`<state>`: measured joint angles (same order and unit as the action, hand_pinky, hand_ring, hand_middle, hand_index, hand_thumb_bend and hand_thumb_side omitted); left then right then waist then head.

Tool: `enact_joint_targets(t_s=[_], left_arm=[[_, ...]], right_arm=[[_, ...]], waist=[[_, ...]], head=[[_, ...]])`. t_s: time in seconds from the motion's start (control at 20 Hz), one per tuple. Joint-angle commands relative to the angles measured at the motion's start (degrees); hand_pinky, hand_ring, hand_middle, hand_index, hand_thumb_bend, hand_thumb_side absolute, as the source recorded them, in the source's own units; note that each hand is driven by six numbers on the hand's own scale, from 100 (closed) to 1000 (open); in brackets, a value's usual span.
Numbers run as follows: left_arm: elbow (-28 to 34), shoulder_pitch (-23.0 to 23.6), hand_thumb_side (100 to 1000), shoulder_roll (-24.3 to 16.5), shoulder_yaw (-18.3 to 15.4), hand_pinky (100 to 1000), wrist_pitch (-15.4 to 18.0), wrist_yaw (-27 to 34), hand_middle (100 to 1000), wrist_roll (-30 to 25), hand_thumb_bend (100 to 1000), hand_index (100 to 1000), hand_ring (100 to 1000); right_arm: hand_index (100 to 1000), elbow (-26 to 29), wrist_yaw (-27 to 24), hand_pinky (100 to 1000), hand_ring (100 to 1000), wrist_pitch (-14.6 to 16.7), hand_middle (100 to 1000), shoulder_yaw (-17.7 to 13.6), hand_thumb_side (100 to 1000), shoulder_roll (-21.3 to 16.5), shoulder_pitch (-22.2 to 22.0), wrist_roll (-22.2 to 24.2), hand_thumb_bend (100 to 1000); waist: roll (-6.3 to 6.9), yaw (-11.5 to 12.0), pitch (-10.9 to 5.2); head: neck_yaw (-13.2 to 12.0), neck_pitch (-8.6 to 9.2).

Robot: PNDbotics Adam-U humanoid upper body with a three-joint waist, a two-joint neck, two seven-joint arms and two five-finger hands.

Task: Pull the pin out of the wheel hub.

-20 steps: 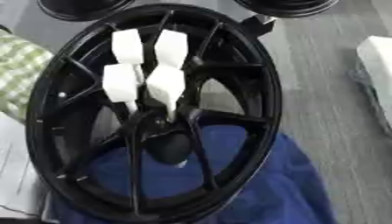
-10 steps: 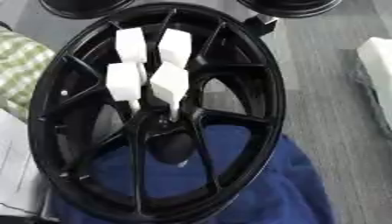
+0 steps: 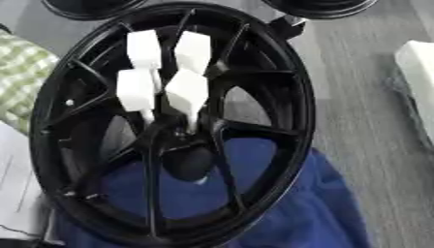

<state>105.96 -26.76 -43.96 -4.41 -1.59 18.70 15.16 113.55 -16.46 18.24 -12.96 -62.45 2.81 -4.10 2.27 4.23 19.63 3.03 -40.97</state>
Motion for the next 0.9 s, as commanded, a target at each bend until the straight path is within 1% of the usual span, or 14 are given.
enact_joint_targets(t_s=[0.05, 0.15, 0.3, 0.4, 0.55, 0.65, 0.75, 0.8, 0.85, 0.9], left_arm=[[1.5, -1.0, 625, 0.4, -0.2, 732, -0.2, 0.2, 558, -0.3, 214, 765, 762], [2.3, -1.2, 635, 2.4, -0.1, 728, -0.6, 0.0, 555, -0.6, 212, 765, 750], [3.2, -1.0, 646, 5.2, 0.1, 717, -1.7, -0.2, 537, -1.2, 210, 760, 723], [3.5, -0.8, 656, 6.6, 0.1, 715, -2.5, -0.3, 533, -1.7, 210, 758, 719], [3.7, -0.5, 662, 7.6, 0.3, 714, -3.4, -0.4, 532, -2.3, 207, 757, 719], [3.7, -0.4, 662, 7.8, 0.3, 714, -3.8, -0.5, 532, -2.5, 207, 757, 719], [3.7, -0.4, 662, 7.8, 0.3, 714, -3.9, -0.5, 532, -2.5, 207, 757, 719], [3.6, -0.4, 666, 7.9, 0.3, 713, -4.0, -0.5, 530, -2.6, 206, 756, 718], [3.5, -0.5, 666, 8.0, 0.5, 712, -4.2, -0.4, 530, -2.7, 207, 756, 718], [3.4, -0.5, 666, 8.1, 0.6, 712, -4.4, -0.4, 530, -2.8, 207, 755, 718]], right_arm=[[814, 1.0, 1.8, 908, 767, -2.2, 705, 0.5, 100, -6.0, 2.2, 1.3, 100], [811, 1.0, 3.7, 900, 770, -4.0, 706, 1.9, 100, -8.9, 4.5, 3.5, 100], [807, 1.0, 7.6, 891, 772, -6.3, 707, 4.6, 100, -13.0, 8.0, 8.5, 150], [802, 1.0, 9.7, 880, 770, -7.2, 705, 6.3, 122, -14.9, 10.1, 11.7, 192], [792, 1.0, 13.8, 862, 767, -6.7, 699, 8.5, 197, -17.2, 13.2, 18.3, 270], [792, 1.0, 15.7, 862, 767, -6.0, 699, 9.2, 197, -17.7, 14.7, 21.6, 270], [792, 1.0, 16.3, 862, 767, -5.9, 699, 9.4, 197, -17.7, 15.3, 22.9, 270], [791, 1.0, 16.5, 857, 771, -5.8, 698, 9.6, 316, -17.8, 15.4, 23.2, 314], [795, 1.0, 17.0, 859, 777, -5.3, 705, 10.4, 350, -18.6, 15.5, 23.8, 321], [797, 1.0, 17.7, 861, 781, -4.8, 711, 11.5, 364, -19.6, 15.9, 24.5, 324]], waist=[[-0.37, 0.0, -1.21], [-0.54, 0.1, -1.28], [-0.74, 0.3, -1.30], [-0.94, 0.5, -1.27], [-1.28, 0.8, -1.29], [-1.38, 0.8, -1.33], [-1.40, 0.8, -1.35], [-1.53, 0.9, -1.37], [-1.76, 1.2, -1.44], [-1.89, 1.5, -1.50]], head=[[-0.1, -0.43], [0.0, -0.44], [0.2, -0.07], [0.4, 0.24], [0.8, 0.45], [0.9, 0.50], [0.9, 0.51], [1.2, 0.64], [1.6, 0.84], [2.0, 0.96]])
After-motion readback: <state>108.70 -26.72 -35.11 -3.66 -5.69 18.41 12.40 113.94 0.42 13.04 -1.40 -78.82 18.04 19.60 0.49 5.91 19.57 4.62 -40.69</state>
